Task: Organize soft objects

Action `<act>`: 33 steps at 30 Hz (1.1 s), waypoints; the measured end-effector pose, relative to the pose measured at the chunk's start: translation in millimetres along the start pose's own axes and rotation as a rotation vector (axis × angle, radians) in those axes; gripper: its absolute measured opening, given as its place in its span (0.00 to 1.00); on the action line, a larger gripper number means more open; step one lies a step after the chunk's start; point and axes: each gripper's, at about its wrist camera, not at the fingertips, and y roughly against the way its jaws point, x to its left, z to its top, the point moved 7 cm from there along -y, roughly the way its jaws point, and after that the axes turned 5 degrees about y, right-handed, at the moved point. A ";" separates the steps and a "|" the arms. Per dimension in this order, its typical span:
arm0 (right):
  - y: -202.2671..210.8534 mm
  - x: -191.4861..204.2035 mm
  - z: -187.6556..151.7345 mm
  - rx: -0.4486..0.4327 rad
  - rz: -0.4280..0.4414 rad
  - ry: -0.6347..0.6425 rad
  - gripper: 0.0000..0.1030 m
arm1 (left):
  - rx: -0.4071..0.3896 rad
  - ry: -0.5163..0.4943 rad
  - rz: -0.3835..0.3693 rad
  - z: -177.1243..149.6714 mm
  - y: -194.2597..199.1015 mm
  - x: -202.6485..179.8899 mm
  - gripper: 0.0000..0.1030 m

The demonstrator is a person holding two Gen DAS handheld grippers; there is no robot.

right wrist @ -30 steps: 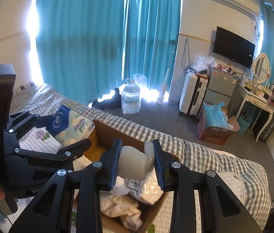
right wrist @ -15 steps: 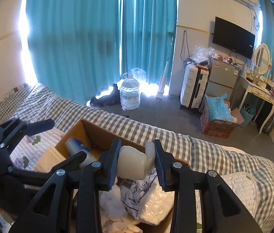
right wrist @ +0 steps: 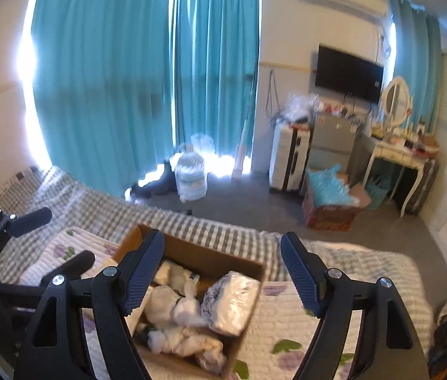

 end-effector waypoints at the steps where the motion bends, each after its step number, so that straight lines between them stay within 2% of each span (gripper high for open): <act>1: 26.1 -2.1 7.2 -0.027 -0.008 0.005 0.79 | -0.021 0.003 0.000 7.4 13.6 0.2 0.77; 4: 88.9 -3.9 20.6 -0.092 -0.034 0.012 0.84 | -0.116 0.013 -0.016 30.7 76.3 -3.0 0.80; 5: 108.8 -2.8 21.8 -0.106 -0.036 0.017 0.84 | -0.141 0.013 -0.017 36.3 92.5 -4.6 0.87; 7: 144.1 0.8 23.3 -0.133 -0.047 0.032 0.87 | -0.218 0.009 -0.021 45.4 132.3 -5.6 0.89; 10: 191.2 7.4 22.7 -0.177 -0.067 0.052 0.92 | -0.283 0.000 -0.014 50.3 175.7 -6.8 0.89; 13: 228.8 13.4 17.9 -0.216 -0.068 0.053 1.00 | -0.332 -0.002 0.000 45.8 203.8 -4.7 0.89; 15: 247.7 19.1 11.5 -0.252 -0.066 0.046 1.00 | -0.358 0.003 -0.020 38.4 212.4 -2.7 0.90; 19: 265.5 29.9 -8.2 -0.296 -0.078 0.036 1.00 | -0.372 0.016 -0.023 16.3 206.1 6.8 0.94; 24: 253.0 34.4 -42.3 -0.338 -0.119 -0.009 1.00 | -0.343 0.069 0.006 -23.1 168.9 18.5 0.94; 26: 238.0 32.4 -59.7 -0.369 -0.121 -0.077 1.00 | -0.331 0.103 0.014 -42.3 149.5 22.6 0.94; 28: 213.6 32.6 -80.3 -0.349 -0.129 -0.113 1.00 | -0.292 0.118 0.019 -64.4 125.0 25.4 0.94; 30: 190.2 35.4 -100.9 -0.328 -0.162 -0.096 1.00 | -0.252 0.111 0.021 -84.3 108.8 26.1 0.94; 33: 155.3 34.7 -131.0 -0.291 -0.214 -0.070 1.00 | -0.201 0.100 0.070 -108.8 86.9 31.7 0.94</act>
